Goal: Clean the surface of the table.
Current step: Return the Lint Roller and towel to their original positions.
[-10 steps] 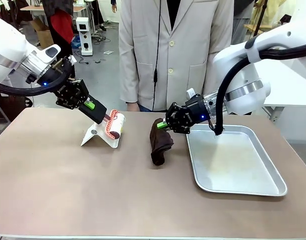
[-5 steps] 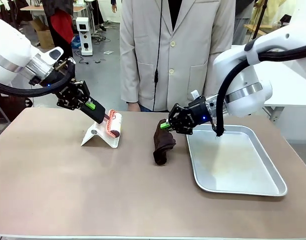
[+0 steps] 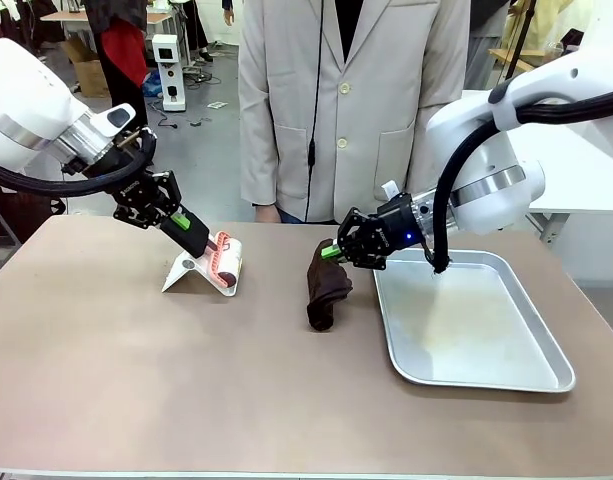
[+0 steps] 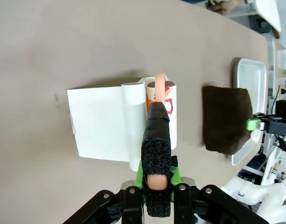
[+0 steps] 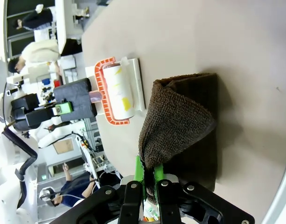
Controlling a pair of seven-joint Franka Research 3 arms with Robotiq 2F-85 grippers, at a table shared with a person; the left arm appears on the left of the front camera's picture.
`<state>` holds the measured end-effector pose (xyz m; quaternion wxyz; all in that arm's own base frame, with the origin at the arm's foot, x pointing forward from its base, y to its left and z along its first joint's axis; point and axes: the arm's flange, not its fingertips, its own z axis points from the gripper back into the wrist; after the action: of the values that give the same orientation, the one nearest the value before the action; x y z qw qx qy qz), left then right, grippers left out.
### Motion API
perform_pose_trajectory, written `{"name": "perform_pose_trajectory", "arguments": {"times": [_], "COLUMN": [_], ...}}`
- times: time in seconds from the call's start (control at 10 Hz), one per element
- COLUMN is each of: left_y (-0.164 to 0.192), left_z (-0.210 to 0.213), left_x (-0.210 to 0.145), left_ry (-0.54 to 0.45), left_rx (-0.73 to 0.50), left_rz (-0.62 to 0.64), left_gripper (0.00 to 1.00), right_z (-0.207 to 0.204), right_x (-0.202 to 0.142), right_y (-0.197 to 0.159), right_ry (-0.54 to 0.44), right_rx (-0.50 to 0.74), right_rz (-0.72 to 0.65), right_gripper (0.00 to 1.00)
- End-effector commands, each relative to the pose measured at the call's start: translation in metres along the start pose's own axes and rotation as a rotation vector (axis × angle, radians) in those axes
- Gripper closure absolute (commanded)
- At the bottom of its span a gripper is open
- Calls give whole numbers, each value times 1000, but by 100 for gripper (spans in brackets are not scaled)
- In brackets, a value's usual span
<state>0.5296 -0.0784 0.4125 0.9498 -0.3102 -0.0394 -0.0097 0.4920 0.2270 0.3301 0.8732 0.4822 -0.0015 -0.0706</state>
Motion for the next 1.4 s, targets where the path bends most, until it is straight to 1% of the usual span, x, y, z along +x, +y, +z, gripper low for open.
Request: {"name": "perform_pose_trajectory", "arguments": {"times": [0.0, 0.2, 0.6, 0.7, 0.8, 0.9, 1.0, 1.1, 1.3], "left_y": [-6, -7, -7, -7, -7, -6, -6, -6, -7], "left_z": [0, -10, -18, -18, -18, -18, -17, -16, -9], "left_x": [6, 8, 12, 12, 12, 12, 12, 11, 9], "left_ry": [39, 48, 70, 72, 76, 82, 83, 79, 65], "left_rx": [44, 70, 78, 79, 82, 84, 85, 85, 80], "left_rz": [4, 4, 14, 16, 15, 11, 9, 9, 6], "left_gripper": [78, 78, 78, 78, 78, 26, 18, 0, 0], "right_z": [2, 2, 0, -2, -3, -3, -3, -1, 3], "right_x": [-1, -1, 0, 0, 0, 0, 0, 0, 0], "right_y": [4, 4, 0, -2, -3, -4, -4, -4, -4], "right_ry": [-1, -1, 0, 21, 39, 48, 54, 53, 50], "right_rx": [5, 5, 0, -11, -20, -36, -37, -43, -112], "right_rz": [16, 16, 1, 1, 4, 5, 4, 3, 6], "right_gripper": [91, 91, 91, 91, 64, 34, 6, 0, 0]}}
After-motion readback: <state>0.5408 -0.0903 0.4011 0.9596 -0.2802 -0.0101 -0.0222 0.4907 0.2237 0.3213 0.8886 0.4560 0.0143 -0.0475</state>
